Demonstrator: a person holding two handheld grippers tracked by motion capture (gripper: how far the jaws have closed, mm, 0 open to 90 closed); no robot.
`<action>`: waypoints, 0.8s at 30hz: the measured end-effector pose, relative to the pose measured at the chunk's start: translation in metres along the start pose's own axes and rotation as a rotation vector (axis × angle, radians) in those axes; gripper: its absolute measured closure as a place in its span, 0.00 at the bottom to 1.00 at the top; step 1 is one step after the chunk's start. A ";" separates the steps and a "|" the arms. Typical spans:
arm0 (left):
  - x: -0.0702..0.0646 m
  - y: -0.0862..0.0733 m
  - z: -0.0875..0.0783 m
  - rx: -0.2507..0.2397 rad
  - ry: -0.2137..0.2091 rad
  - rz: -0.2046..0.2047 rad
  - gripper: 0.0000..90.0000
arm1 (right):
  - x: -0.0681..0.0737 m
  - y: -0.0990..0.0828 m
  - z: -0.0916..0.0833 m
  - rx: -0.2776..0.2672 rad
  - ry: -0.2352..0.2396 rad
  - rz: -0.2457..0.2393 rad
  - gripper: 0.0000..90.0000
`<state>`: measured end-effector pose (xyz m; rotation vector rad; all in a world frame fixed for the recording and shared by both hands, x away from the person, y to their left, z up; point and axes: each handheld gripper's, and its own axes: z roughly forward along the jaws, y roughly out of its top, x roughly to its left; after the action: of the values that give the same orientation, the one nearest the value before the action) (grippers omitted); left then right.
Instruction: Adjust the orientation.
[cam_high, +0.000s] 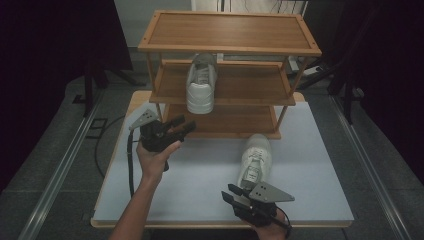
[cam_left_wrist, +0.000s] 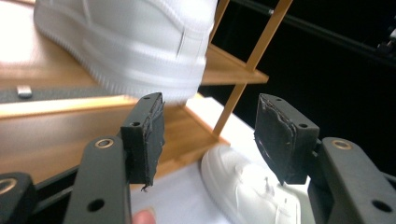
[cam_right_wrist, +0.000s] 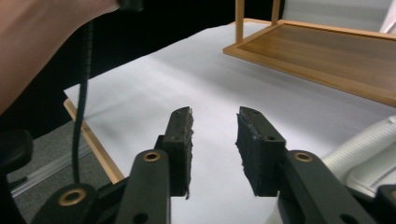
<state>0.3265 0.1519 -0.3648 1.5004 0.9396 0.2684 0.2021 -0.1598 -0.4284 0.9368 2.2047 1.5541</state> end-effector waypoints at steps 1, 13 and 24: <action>0.003 -0.005 -0.004 0.009 0.009 -0.008 0.47 | 0.000 0.000 0.000 0.002 -0.004 0.001 0.77; 0.025 -0.056 -0.040 0.017 0.077 -0.114 0.47 | -0.004 -0.003 0.002 0.050 -0.087 0.005 0.99; 0.032 -0.096 -0.052 0.090 0.101 -0.161 0.47 | -0.005 -0.009 0.007 0.095 -0.128 0.013 0.99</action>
<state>0.2749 0.2002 -0.4538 1.4940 1.1601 0.1889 0.2067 -0.1602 -0.4396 1.0490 2.2021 1.3648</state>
